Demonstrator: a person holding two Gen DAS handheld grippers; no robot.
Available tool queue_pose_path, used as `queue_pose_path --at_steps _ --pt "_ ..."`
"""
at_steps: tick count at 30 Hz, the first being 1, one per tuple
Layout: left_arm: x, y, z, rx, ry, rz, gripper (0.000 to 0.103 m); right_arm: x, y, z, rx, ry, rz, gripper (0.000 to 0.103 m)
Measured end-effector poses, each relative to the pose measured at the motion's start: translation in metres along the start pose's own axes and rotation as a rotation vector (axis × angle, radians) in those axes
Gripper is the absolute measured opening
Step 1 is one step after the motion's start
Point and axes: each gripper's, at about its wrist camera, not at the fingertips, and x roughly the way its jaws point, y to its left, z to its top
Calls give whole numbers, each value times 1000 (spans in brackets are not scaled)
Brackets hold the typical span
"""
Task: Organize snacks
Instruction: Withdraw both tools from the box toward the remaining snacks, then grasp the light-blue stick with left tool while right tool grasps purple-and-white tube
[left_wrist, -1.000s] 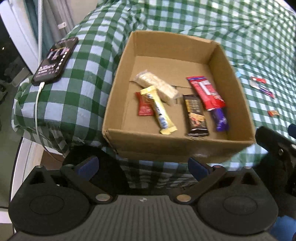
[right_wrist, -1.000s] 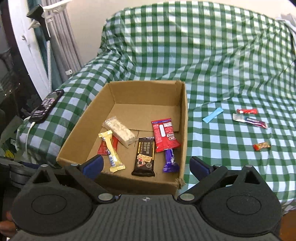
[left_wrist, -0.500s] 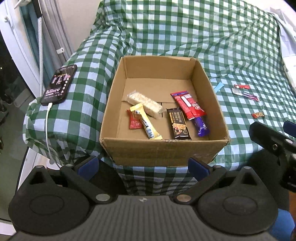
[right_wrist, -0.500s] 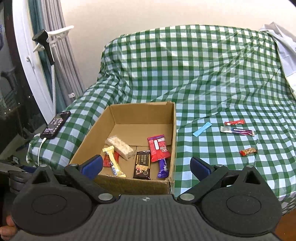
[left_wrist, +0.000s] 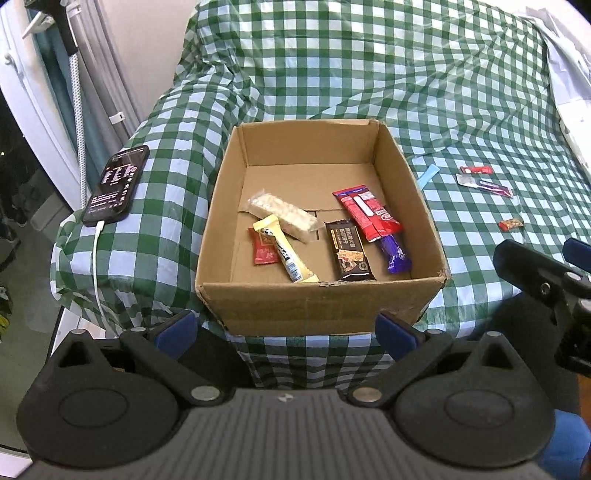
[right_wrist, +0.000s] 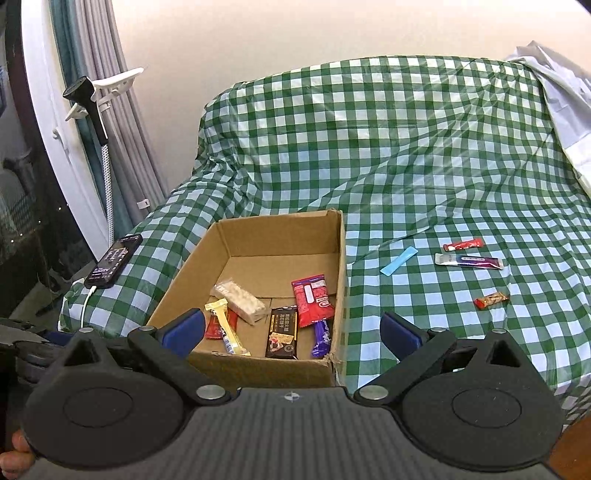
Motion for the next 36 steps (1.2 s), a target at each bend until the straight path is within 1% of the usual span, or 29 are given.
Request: queue_pose_path --at_steps 4,10,15,20,23,26,28,31,32,34,36 --pt "4 -4 2 15 10 7 103 4 -2 -1 14 9 4 101" --pt "18 -12 5 37 46 21 103 14 -13 -3 49 32 13 101" --pt "34 -25 18 74 66 36 103 26 -37 -2 105 51 -6 101" --pt "52 -51 43 121 82 16 103 37 -70 0 155 55 -58 101" --pt "61 -74 64 163 63 2 103 42 -97 4 173 48 -108 101" --pt "76 -105 88 216 52 -28 103 46 -128 12 171 28 -182 101" --pt "91 -126 107 244 65 -61 103 50 -151 19 161 21 -229 101" --pt "117 -160 138 268 105 -120 103 59 -191 29 133 10 -304 101" --pt "128 -173 149 279 115 -139 103 64 -206 32 123 11 -321 101" --pt "150 -200 169 304 130 -152 103 74 -235 39 117 16 -350 102" --pt "179 -227 188 327 151 -175 103 89 -262 43 114 19 -362 102"
